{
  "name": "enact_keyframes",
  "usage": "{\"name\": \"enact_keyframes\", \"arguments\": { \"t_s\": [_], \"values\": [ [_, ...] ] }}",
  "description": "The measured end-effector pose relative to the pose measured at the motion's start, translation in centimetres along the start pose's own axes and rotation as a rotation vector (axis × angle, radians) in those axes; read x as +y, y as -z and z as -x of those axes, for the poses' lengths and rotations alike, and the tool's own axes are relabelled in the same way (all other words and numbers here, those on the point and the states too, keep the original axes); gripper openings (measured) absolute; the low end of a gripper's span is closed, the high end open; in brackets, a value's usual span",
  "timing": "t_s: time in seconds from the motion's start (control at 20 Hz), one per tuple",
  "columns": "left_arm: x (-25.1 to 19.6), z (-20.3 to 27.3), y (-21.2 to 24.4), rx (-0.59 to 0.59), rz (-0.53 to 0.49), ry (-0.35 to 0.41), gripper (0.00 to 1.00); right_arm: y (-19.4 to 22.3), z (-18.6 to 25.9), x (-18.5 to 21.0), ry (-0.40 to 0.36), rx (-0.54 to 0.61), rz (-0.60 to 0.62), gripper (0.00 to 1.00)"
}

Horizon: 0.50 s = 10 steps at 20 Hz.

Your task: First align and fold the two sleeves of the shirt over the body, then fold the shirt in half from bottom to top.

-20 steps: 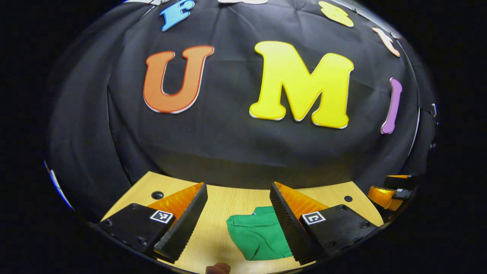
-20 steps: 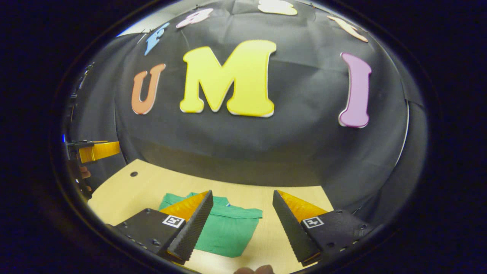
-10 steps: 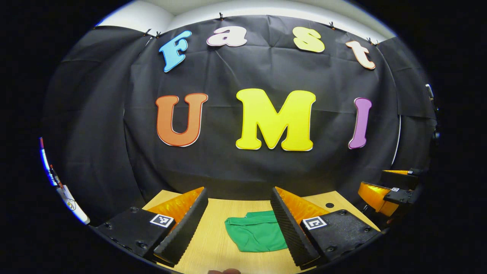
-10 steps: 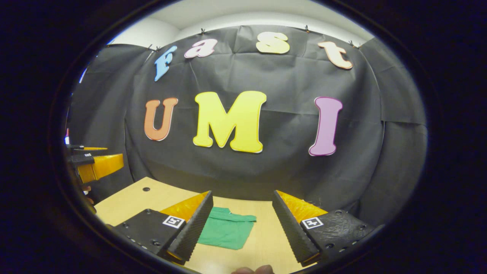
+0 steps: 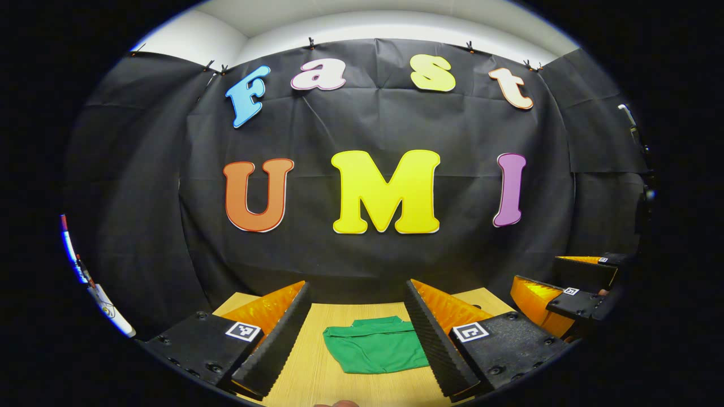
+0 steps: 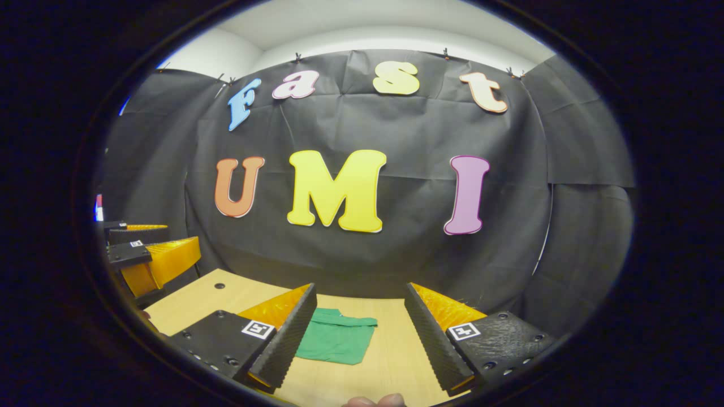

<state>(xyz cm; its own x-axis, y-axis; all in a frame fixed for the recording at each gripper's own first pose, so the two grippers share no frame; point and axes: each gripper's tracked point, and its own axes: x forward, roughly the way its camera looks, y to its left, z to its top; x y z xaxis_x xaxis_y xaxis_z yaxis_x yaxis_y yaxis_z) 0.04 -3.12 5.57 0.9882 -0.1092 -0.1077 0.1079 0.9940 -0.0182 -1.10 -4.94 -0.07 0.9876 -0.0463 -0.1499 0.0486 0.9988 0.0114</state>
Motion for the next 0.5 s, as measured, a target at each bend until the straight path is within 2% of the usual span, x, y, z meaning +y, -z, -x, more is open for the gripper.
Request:
{"name": "enact_keyframes", "arguments": {
  "t_s": [0.5],
  "values": [
    [0.48,-0.02,0.00,0.006,0.005,-0.042,1.00,-0.24,-0.37,-0.86,0.014,-0.009,0.001,0.97]
  ]
}}
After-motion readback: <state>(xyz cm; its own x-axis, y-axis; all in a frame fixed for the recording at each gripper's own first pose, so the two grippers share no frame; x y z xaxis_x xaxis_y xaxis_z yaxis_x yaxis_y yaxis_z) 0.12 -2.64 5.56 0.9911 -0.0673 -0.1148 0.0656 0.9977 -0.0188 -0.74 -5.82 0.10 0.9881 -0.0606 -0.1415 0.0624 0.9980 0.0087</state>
